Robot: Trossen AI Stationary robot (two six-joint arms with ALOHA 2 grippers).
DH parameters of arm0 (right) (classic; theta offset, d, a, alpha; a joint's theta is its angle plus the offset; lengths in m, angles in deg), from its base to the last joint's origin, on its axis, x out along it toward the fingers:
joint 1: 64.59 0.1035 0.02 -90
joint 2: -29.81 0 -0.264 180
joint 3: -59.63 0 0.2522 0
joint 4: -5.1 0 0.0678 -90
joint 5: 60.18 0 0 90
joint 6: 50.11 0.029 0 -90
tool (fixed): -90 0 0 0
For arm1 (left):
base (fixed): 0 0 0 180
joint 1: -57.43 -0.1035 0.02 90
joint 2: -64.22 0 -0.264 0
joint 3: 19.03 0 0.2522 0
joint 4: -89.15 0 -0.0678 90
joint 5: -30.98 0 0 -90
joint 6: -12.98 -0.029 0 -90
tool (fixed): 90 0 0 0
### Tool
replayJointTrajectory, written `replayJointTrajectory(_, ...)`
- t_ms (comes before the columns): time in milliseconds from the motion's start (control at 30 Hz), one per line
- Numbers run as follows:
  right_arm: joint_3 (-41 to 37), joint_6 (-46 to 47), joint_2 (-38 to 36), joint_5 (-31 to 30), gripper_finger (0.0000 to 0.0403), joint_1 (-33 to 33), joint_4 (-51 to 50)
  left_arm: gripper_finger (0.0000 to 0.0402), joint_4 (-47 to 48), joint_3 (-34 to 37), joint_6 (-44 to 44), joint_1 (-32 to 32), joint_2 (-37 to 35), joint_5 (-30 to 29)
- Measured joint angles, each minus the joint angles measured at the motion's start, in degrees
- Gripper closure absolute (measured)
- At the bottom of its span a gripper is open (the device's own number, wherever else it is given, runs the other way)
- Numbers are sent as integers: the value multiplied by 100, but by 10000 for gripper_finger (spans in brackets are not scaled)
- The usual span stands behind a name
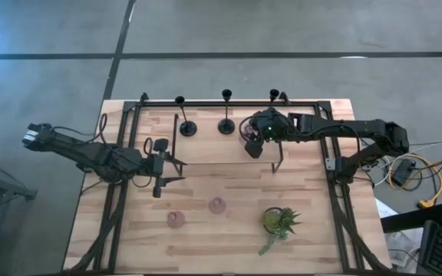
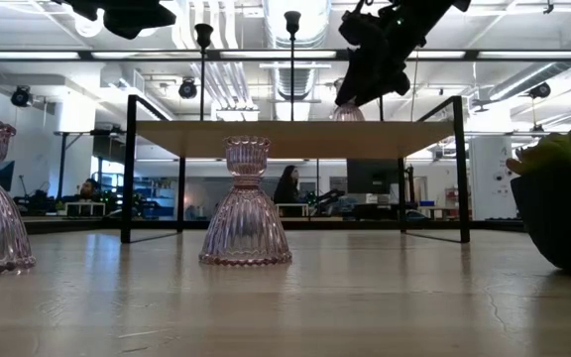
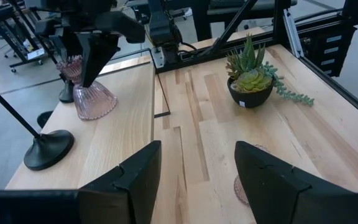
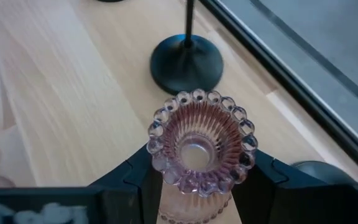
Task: Pick & Place candle stick holders
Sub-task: Put the right pink glass candle holder on the shelf
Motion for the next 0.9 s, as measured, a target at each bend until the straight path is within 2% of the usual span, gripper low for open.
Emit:
replayJointTrajectory(267,0,163,-13,-174,262,123,-11,193,0,0,-1,0,0,-1)
replayJointTrajectory(600,-4,296,-13,-1064,256,436,-10,193,0,0,1,0,-2,0)
replayJointTrajectory(900,-4,335,-13,-1198,253,507,3,193,0,0,0,0,-1,-1)
